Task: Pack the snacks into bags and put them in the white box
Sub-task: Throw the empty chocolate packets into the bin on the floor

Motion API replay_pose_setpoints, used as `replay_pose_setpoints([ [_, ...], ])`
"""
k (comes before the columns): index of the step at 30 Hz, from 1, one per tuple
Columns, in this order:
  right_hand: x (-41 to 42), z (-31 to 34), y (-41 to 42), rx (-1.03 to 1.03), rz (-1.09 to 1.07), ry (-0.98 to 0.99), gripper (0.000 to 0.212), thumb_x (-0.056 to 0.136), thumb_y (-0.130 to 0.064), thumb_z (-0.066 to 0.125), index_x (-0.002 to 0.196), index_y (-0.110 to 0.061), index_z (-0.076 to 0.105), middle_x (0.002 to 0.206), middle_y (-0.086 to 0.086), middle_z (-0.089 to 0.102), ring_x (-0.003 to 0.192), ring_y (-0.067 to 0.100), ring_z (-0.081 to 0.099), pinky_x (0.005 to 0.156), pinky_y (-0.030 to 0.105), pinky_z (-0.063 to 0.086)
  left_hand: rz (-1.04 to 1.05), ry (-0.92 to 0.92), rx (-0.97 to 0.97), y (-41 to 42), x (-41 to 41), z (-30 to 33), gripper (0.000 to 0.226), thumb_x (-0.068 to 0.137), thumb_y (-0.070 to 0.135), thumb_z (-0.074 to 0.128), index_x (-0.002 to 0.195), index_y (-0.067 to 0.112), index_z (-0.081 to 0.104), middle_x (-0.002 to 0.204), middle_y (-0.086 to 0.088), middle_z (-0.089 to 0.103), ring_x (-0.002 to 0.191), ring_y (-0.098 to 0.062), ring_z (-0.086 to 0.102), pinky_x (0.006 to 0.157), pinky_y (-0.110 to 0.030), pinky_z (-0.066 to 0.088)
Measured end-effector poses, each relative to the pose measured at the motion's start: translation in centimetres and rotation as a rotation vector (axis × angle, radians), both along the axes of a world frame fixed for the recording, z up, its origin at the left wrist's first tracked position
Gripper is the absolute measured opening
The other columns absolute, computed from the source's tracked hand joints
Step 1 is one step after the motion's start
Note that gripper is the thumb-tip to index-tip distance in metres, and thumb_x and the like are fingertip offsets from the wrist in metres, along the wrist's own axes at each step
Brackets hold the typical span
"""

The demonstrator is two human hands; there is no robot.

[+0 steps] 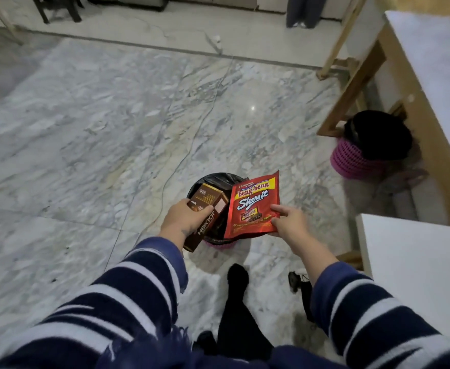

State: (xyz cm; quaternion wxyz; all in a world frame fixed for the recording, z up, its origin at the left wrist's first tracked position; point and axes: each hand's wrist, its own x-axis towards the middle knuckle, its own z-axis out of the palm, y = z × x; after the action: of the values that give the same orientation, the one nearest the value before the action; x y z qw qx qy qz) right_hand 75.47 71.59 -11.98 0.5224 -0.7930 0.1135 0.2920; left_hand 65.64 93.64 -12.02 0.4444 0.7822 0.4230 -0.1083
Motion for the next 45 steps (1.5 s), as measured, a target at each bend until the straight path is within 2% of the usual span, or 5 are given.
replay_pose_setpoints([
  [8, 10.1, -10.0, 5.9, -0.215, 0.205, 0.014, 0.041, 0.087, 0.002, 0.056, 0.123, -0.016, 0.062, 0.123, 0.012, 0.063, 0.100, 0.030, 0.067, 0.086, 0.045, 0.057, 0.098, 0.118, -0.091, 2.7, 10.8, -8.9, 0.051, 0.072, 0.062, 0.065, 0.106, 0.026, 0.056, 0.102, 0.002, 0.065, 0.098, -0.024, 0.063, 0.091, -0.035, 0.051],
  [14, 12.9, -19.8, 9.3, -0.318, 0.290, -0.012, 0.038, 0.090, -0.001, 0.055, 0.126, -0.013, 0.061, 0.127, 0.007, 0.061, 0.113, 0.022, 0.060, 0.090, 0.021, 0.045, 0.104, 0.237, -0.105, 4.6, 15.1, -20.6, 0.066, 0.067, 0.068, 0.064, 0.114, 0.021, 0.058, 0.108, -0.001, 0.067, 0.099, -0.026, 0.063, 0.089, -0.034, 0.050],
  [23, 13.4, -30.2, 11.2, -0.352, 0.427, 0.088, 0.040, 0.088, -0.009, 0.060, 0.128, -0.018, 0.059, 0.113, 0.007, 0.068, 0.094, 0.022, 0.065, 0.084, 0.024, 0.047, 0.000, 0.374, -0.122, 5.2, 15.9, -31.5, 0.087, 0.076, 0.057, 0.067, 0.145, 0.015, 0.034, 0.141, -0.011, 0.048, 0.127, -0.032, 0.048, 0.105, -0.036, 0.039],
  [31, 15.2, -19.2, 10.0, -0.381, 0.566, 0.101, 0.040, 0.091, -0.015, 0.058, 0.131, -0.016, 0.056, 0.131, 0.008, 0.059, 0.122, 0.023, 0.054, 0.099, 0.027, 0.042, -0.207, 0.356, -0.029, 5.8, 16.8, -19.8, 0.067, 0.083, 0.045, 0.064, 0.138, 0.013, 0.045, 0.139, -0.007, 0.052, 0.127, -0.026, 0.049, 0.104, -0.032, 0.039],
  [45, 19.4, 11.4, 1.1, -0.578, 0.392, -0.211, 0.041, 0.095, -0.024, 0.050, 0.136, -0.020, 0.051, 0.141, 0.008, 0.051, 0.126, 0.026, 0.051, 0.099, 0.030, 0.041, -0.875, 0.072, 0.219, -1.4, 27.8, 10.8, 0.059, 0.089, 0.043, 0.058, 0.141, 0.020, 0.041, 0.142, -0.006, 0.048, 0.123, -0.026, 0.052, 0.102, -0.038, 0.044],
])
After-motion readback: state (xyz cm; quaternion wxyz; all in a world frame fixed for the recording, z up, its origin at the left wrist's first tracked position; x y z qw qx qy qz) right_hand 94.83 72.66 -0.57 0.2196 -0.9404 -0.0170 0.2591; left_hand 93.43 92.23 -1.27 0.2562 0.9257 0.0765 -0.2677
